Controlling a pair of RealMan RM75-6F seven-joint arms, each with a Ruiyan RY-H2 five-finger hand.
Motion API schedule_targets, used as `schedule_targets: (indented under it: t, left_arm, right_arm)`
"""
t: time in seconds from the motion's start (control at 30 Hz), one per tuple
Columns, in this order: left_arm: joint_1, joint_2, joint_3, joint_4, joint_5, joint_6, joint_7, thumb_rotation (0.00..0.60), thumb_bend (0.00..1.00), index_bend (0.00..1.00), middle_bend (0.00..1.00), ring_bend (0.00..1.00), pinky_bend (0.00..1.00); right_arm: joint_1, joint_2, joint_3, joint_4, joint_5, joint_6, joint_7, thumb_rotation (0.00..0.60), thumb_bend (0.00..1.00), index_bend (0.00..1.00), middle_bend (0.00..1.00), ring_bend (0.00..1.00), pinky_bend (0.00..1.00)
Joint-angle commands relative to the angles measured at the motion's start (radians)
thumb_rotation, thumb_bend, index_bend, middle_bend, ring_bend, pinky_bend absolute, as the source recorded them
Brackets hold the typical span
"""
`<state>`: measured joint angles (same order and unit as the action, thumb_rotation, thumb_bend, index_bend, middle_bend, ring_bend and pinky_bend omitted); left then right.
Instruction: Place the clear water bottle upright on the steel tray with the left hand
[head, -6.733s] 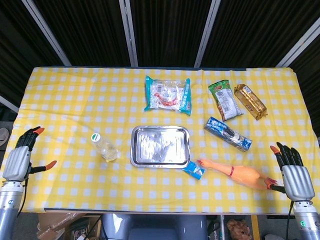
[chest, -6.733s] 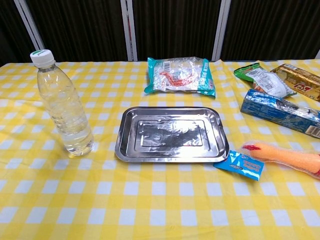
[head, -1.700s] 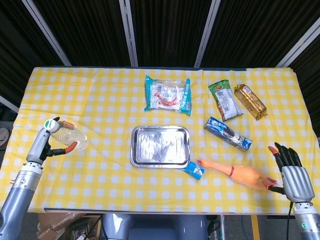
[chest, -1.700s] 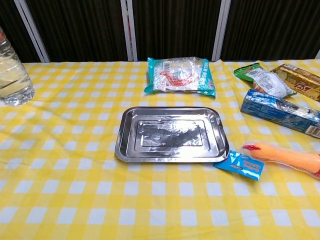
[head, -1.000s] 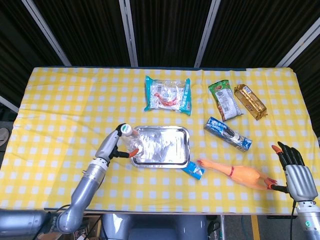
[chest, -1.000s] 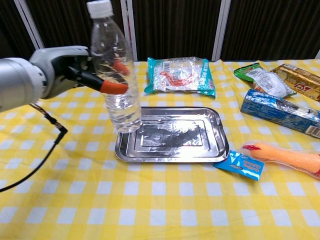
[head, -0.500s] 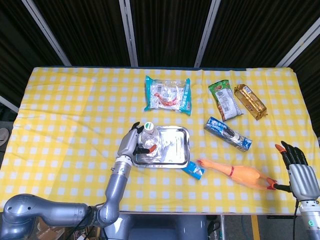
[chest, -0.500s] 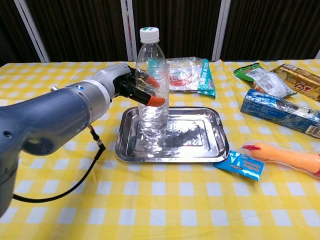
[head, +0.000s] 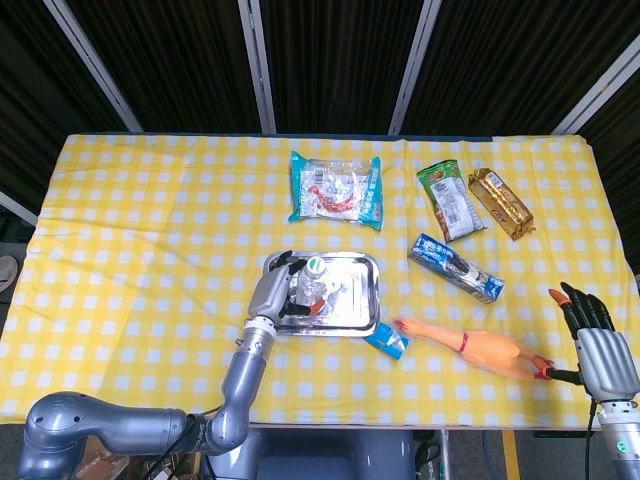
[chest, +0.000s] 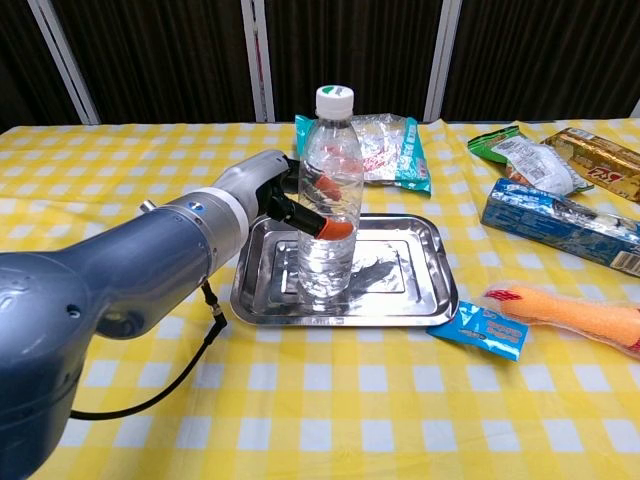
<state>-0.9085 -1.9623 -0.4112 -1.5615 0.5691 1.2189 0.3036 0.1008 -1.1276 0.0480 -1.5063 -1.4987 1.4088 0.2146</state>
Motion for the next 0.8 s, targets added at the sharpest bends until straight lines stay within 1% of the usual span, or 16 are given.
schedule_targets:
  t: [0.03, 0.1, 0.13, 0.2, 0.33, 0.43, 0.5, 0.57, 0.63, 0.7, 0.73, 0.8]
  left_arm:
    - [0.012, 0.024, 0.007, -0.028, 0.016, -0.014, 0.010, 0.600, 0.09, 0.17, 0.09, 0.00, 0.05]
    - [0.020, 0.045, 0.016, -0.050, 0.027, -0.013, 0.027, 0.600, 0.01, 0.12, 0.06, 0.00, 0.05]
    - [0.023, 0.055, 0.021, -0.063, 0.035, -0.008, 0.038, 0.600, 0.00, 0.09, 0.05, 0.00, 0.05]
    - [0.032, 0.084, 0.035, -0.099, 0.054, 0.007, 0.065, 0.600, 0.00, 0.05, 0.03, 0.00, 0.05]
    - [0.075, 0.160, 0.050, -0.214, 0.097, 0.045, 0.073, 0.600, 0.00, 0.02, 0.01, 0.00, 0.05]
    - [0.129, 0.243, 0.079, -0.322, 0.142, 0.079, 0.066, 0.600, 0.00, 0.01, 0.00, 0.00, 0.05]
    - [0.177, 0.323, 0.116, -0.409, 0.171, 0.106, 0.072, 0.600, 0.00, 0.02, 0.02, 0.00, 0.05]
    - [0.233, 0.415, 0.169, -0.481, 0.214, 0.157, 0.091, 0.600, 0.00, 0.05, 0.05, 0.00, 0.05]
    - [0.300, 0.492, 0.231, -0.511, 0.295, 0.226, 0.087, 0.600, 0.01, 0.07, 0.07, 0.00, 0.05]
    - [0.369, 0.551, 0.300, -0.480, 0.404, 0.283, 0.046, 0.600, 0.02, 0.09, 0.08, 0.00, 0.05]
    - [0.406, 0.577, 0.337, -0.433, 0.459, 0.318, 0.028, 0.600, 0.02, 0.09, 0.08, 0.00, 0.05]
    - [0.455, 0.603, 0.383, -0.361, 0.507, 0.358, 0.002, 0.600, 0.06, 0.10, 0.08, 0.00, 0.05]
  right_arm:
    - [0.000, -0.001, -0.001, -0.001, -0.001, 0.000, -0.002, 0.600, 0.05, 0.11, 0.00, 0.03, 0.00]
    - [0.000, -0.001, 0.000, -0.002, 0.002, 0.000, -0.006, 0.600, 0.05, 0.11, 0.00, 0.03, 0.00]
    - [0.000, -0.002, 0.002, -0.002, 0.003, 0.002, -0.009, 0.600, 0.05, 0.11, 0.00, 0.03, 0.00]
    - [-0.001, -0.002, 0.002, -0.003, 0.004, 0.002, -0.008, 0.600, 0.05, 0.11, 0.00, 0.03, 0.00]
    - [-0.001, -0.002, 0.001, -0.003, 0.003, 0.003, -0.009, 0.600, 0.05, 0.11, 0.00, 0.03, 0.00]
    - [-0.001, -0.001, 0.000, -0.007, -0.003, 0.006, -0.010, 0.600, 0.05, 0.11, 0.00, 0.03, 0.00]
    - [-0.002, -0.001, -0.001, -0.009, -0.006, 0.009, -0.011, 0.600, 0.05, 0.11, 0.00, 0.03, 0.00]
    - [-0.003, 0.000, -0.002, -0.012, -0.008, 0.011, -0.011, 0.600, 0.05, 0.11, 0.00, 0.03, 0.00]
    - [-0.003, 0.001, -0.002, -0.014, -0.008, 0.011, -0.013, 0.600, 0.05, 0.11, 0.00, 0.03, 0.00]
    - [-0.003, 0.000, -0.002, -0.014, -0.010, 0.013, -0.015, 0.600, 0.05, 0.11, 0.00, 0.03, 0.00]
    - [-0.003, -0.002, -0.002, -0.013, -0.011, 0.014, -0.016, 0.600, 0.05, 0.11, 0.00, 0.03, 0.00]
    - [-0.002, -0.005, -0.002, -0.010, -0.011, 0.014, -0.025, 0.600, 0.05, 0.11, 0.00, 0.03, 0.00]
